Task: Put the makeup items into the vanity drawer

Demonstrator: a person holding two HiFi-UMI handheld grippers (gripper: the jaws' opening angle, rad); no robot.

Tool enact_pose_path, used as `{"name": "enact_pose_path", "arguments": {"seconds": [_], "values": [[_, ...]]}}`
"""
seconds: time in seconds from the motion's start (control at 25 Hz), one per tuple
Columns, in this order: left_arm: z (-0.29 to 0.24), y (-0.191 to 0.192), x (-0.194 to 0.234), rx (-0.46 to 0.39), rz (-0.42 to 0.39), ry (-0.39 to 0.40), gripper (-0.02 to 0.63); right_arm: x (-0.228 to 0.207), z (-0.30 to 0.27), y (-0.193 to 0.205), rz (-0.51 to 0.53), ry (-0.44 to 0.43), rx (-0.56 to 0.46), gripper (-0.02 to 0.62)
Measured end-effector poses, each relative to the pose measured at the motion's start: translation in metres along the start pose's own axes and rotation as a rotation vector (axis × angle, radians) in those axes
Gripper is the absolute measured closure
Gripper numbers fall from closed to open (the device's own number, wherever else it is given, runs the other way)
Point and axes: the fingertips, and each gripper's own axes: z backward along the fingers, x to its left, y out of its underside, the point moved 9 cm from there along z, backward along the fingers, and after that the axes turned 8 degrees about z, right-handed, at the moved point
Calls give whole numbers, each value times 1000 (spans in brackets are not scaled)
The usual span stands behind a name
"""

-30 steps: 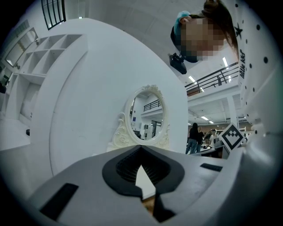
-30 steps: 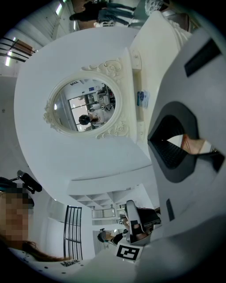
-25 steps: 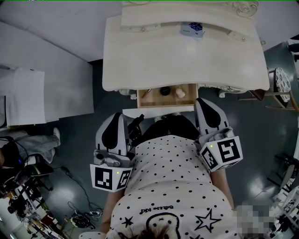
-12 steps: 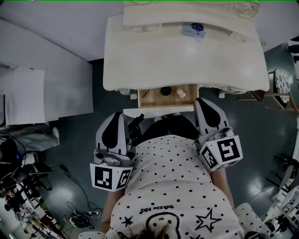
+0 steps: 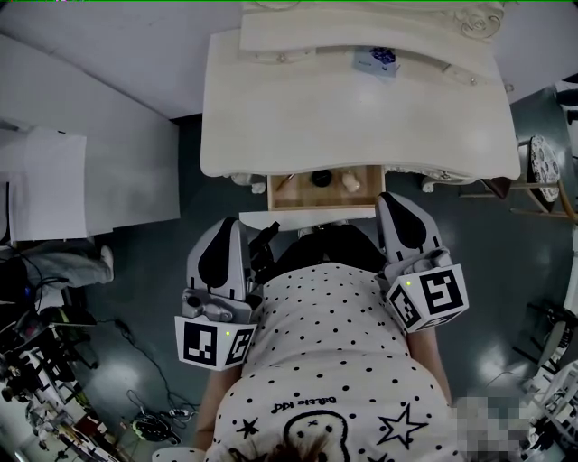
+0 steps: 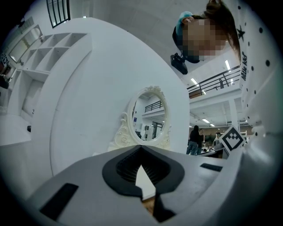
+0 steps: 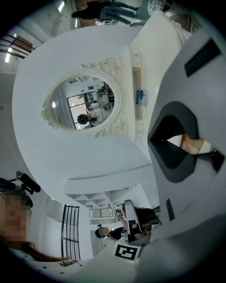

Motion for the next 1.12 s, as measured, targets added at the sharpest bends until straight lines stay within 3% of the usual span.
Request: {"name": "enact_pose_path", "arguments": {"seconds": [1.12], "values": [[0, -2, 6, 6, -1, 2, 607, 5, -7, -2, 3, -11, 18, 586]]}}
